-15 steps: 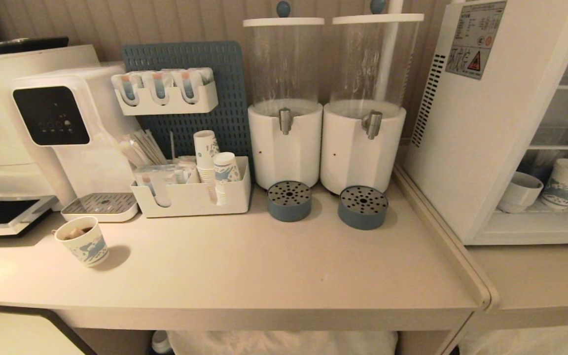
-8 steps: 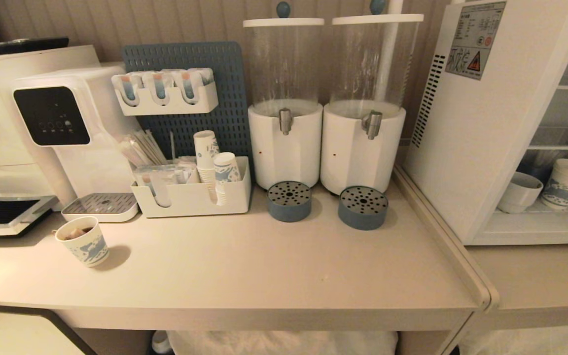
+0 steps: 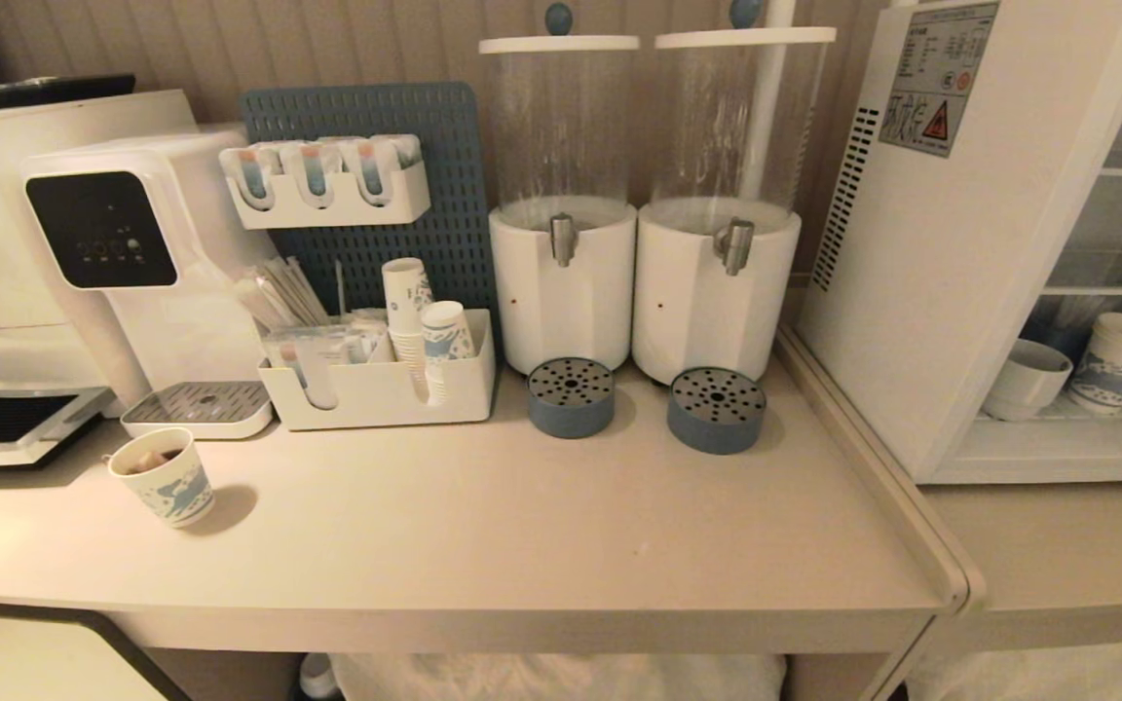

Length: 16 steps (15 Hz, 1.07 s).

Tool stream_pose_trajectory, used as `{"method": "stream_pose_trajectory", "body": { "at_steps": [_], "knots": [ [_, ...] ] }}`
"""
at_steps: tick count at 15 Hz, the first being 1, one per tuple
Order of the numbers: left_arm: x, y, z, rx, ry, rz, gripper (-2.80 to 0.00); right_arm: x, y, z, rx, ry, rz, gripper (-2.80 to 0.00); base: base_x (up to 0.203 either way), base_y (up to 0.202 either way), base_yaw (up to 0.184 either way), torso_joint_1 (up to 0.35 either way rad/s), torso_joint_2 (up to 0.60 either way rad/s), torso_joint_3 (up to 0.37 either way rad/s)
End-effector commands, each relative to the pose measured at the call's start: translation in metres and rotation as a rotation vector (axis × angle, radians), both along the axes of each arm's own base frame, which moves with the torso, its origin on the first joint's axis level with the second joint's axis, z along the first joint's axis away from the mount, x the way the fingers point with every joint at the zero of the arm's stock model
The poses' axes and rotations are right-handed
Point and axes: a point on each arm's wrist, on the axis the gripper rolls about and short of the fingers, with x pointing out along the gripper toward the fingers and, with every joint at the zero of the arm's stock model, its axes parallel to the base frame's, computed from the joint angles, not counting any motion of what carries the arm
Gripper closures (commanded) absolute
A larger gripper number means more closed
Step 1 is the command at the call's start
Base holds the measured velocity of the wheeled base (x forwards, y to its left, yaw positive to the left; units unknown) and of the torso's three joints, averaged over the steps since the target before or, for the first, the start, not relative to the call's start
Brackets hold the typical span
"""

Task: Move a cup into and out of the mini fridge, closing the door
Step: Close the freezer door

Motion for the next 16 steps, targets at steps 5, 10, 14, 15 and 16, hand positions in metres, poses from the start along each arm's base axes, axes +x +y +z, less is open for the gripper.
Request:
{"method": "stream_pose_trajectory", "body": {
  "at_steps": [5,10,14,15,16],
  "knots": [
    [0.000,0.000,0.000,0.000,0.002,-0.001,0.00,-0.016,0.009,-0.049,-0.007,-0.049,-0.067,0.00,0.000,0.000,0.000,0.000,0.00,0.000],
    [0.000,0.000,0.000,0.000,0.000,-0.001,0.00,0.028,0.003,-0.105,-0.102,-0.184,-0.345,0.00,0.000,0.000,0.000,0.000,0.00,0.000],
    [0.000,0.000,0.000,0.000,0.001,-0.001,0.00,0.051,0.001,-0.148,-0.334,-0.199,-0.432,0.00,0.000,0.000,0.000,0.000,0.00,0.000],
    [0.000,0.000,0.000,-0.001,0.002,-0.001,0.00,0.052,0.001,-0.153,-0.363,-0.145,-0.420,0.00,0.000,0.000,0.000,0.000,0.00,0.000],
    [0.000,0.000,0.000,-0.001,0.002,-0.001,0.00,0.052,0.002,-0.155,-0.372,-0.139,-0.376,0.00,0.000,0.000,0.000,0.000,0.00,0.000]
  ]
}}
